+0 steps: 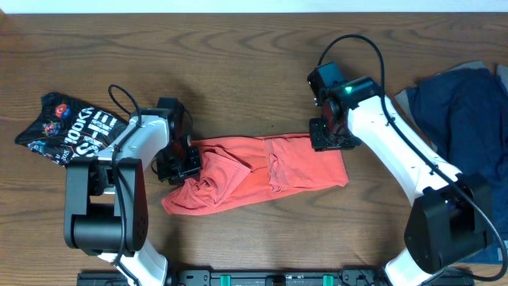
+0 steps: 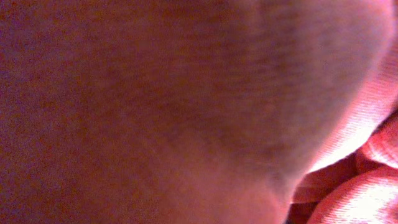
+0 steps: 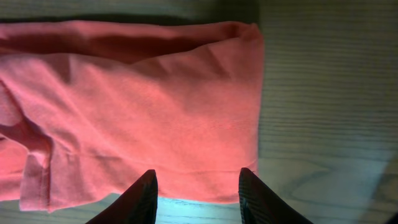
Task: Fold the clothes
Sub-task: 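Fold the strip's left end rightward onto the stack with the left gripper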
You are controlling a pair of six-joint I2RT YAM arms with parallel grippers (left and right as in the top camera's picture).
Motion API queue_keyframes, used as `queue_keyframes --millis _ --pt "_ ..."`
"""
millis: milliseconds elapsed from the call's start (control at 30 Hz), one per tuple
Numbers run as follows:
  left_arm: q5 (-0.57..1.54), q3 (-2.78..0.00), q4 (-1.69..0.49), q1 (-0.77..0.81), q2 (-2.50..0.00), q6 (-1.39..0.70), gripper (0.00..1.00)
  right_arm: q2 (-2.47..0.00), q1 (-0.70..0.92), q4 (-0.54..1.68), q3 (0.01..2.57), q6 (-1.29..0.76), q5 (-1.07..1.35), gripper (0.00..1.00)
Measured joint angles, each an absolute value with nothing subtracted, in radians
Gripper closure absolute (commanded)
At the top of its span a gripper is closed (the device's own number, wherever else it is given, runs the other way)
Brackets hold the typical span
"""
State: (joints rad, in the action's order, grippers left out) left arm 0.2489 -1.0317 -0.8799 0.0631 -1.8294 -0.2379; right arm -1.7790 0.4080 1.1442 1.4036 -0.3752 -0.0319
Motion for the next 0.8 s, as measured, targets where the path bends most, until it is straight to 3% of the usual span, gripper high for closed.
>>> queue_keyframes --millis 567,800 --pt "-0.016 -1.275 -1.180 -0.065 -1.773 -0.251 0.79 -1.779 0.234 1.213 1.404 -0.374 -0.105 0.61" --pt "0.022 -1.379 -1.325 0.022 -1.680 -0.278 0.81 -1.779 0.179 1.214 1.404 -0.364 -0.113 0.60"
